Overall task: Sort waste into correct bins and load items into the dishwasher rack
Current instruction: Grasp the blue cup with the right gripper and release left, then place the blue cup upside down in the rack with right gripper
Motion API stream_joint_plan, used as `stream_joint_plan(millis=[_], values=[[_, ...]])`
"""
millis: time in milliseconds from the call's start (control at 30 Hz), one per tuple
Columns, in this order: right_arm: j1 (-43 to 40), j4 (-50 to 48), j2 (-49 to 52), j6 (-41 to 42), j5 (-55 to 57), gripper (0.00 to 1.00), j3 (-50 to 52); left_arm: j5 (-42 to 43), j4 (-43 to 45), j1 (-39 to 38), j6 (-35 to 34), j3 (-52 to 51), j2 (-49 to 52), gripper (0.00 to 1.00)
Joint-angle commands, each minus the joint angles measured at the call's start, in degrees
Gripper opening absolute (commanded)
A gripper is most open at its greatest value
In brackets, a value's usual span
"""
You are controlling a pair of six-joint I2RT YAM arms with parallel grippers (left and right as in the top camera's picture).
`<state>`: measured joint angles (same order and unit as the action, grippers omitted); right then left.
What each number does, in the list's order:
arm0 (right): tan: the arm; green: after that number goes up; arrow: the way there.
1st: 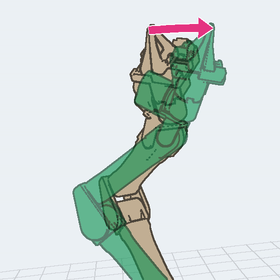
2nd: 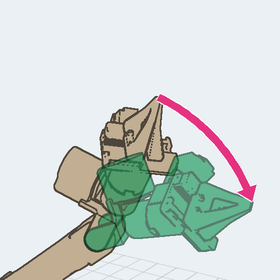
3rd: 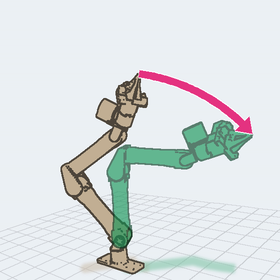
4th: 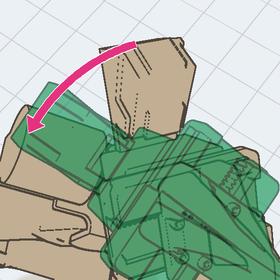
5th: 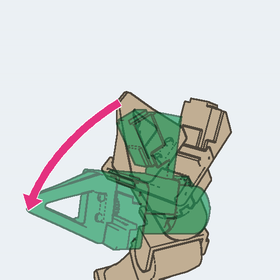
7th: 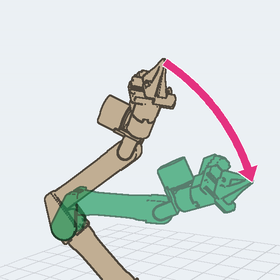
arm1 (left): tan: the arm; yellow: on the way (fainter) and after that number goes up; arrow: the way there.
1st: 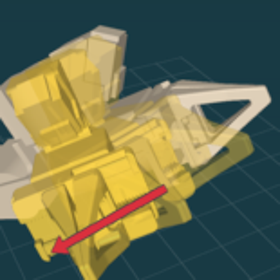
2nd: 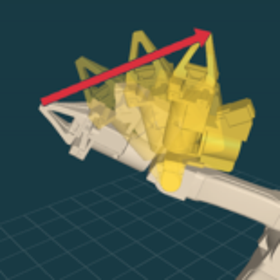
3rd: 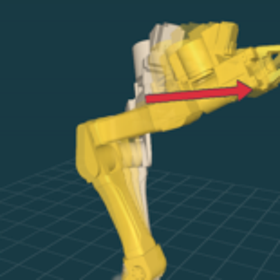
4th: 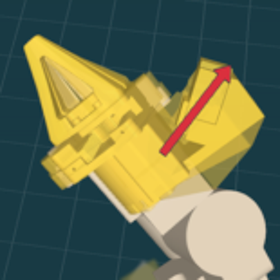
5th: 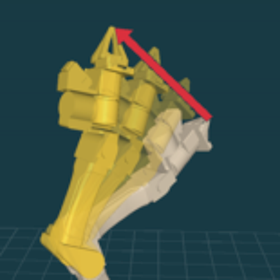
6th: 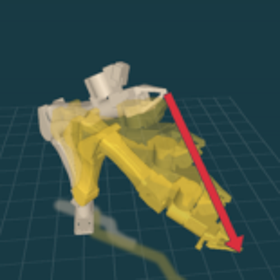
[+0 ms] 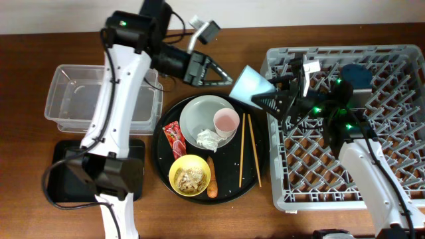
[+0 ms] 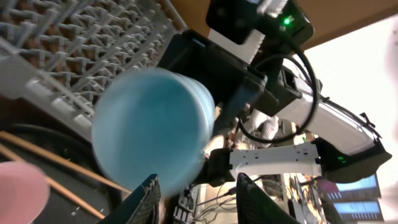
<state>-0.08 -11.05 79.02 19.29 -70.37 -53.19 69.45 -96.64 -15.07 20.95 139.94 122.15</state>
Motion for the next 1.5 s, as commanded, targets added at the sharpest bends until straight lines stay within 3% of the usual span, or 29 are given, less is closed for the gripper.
stream_joint_plan(millis=[0, 233, 567, 733, 1033, 1467], values=[[-0.7, 6.1, 0.1, -0.4, 14.3, 0.53, -0.6, -0.7, -0.1, 1.0, 0.1, 0.3, -0.8, 0.39], [-0.8, 18.9, -0.8, -0.4, 28.6, 0.49, -1.6, -3.6, -0.1, 1.0, 0.1, 0.3, -0.8, 0.39], [-0.7, 68.7, -3.4, -9.9, 62.2, 0.47, -27.1, -8.1, -0.1, 0.9, 0.1, 0.3, -0.8, 0.38], [-0.7, 81.0, -3.1, -10.4, 63.6, 0.44, -28.2, -9.7, -0.1, 0.7, 0.0, 0.3, -0.8, 0.38], [-0.7, 90.7, -3.1, -10.9, 64.2, 0.35, -22.9, -11.9, -0.1, -0.7, -0.3, 0.3, -0.8, 0.38], [-0.7, 86.9, -3.1, -10.9, 62.0, 0.36, -10.3, -12.3, -0.1, -0.7, -0.3, 0.3, -0.8, 0.38]])
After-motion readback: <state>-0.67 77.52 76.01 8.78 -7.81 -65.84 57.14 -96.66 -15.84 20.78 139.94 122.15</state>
